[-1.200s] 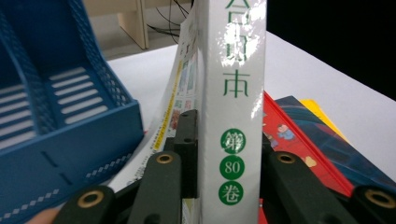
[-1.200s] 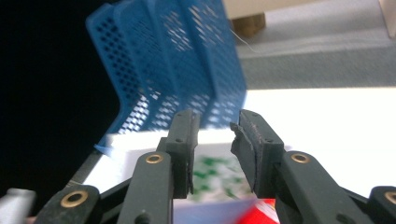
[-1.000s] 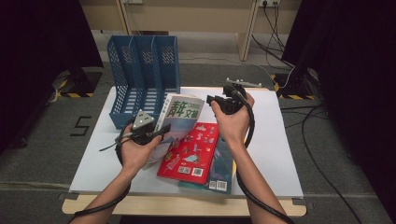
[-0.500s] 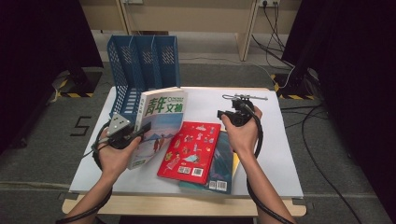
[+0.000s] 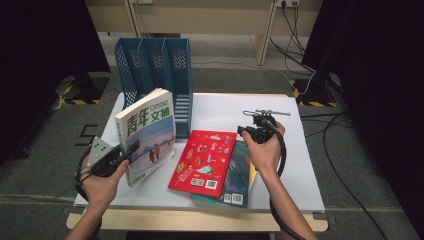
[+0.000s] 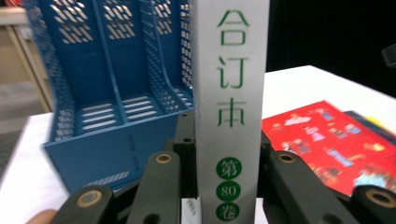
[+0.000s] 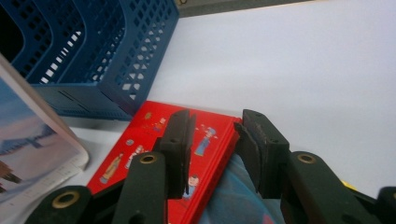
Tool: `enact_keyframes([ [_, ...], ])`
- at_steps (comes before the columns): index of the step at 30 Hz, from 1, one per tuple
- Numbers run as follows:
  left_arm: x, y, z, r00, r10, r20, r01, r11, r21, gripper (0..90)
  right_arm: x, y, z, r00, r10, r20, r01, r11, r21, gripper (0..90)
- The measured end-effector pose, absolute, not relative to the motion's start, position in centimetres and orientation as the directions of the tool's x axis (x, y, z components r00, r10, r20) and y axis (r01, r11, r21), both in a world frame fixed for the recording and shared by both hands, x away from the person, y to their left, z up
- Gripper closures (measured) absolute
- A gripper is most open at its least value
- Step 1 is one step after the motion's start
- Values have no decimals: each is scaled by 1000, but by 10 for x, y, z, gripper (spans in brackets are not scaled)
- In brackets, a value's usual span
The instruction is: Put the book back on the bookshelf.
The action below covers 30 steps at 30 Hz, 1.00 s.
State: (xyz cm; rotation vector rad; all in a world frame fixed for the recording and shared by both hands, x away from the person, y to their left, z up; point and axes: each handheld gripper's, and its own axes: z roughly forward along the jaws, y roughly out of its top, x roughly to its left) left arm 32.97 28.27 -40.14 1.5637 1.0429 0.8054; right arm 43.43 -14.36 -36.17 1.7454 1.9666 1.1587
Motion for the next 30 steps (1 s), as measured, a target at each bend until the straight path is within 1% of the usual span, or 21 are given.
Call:
enact_keyframes([
  [4, 319, 289, -409, 396, 918, -3, 212, -88, 973, 727, 430, -150, -373, -226, 924, 307, 725, -51, 687, 636],
  [7, 312, 291, -413, 379, 925, 3, 211, -89, 973, 725, 427, -156, -380, -214, 925, 314, 730, -62, 681, 635],
  [15, 302, 297, -421, 362, 932, 10, 199, -87, 976, 722, 419, -166, -398, -184, 927, 328, 739, -89, 667, 627],
  [19, 297, 302, -425, 348, 938, 4, 196, -77, 978, 722, 417, -170, -408, -204, 925, 321, 719, -80, 690, 609],
  [21, 297, 301, -425, 343, 939, 15, 193, -87, 977, 721, 415, -172, -413, -206, 928, 311, 711, -76, 699, 602],
  [29, 297, 301, -425, 341, 940, 7, 189, -76, 979, 712, 409, -181, -429, -196, 932, 304, 697, -86, 712, 593],
  [30, 298, 300, -423, 340, 940, 10, 169, -72, 983, 699, 408, -183, -432, -187, 933, 309, 697, -96, 711, 591],
])
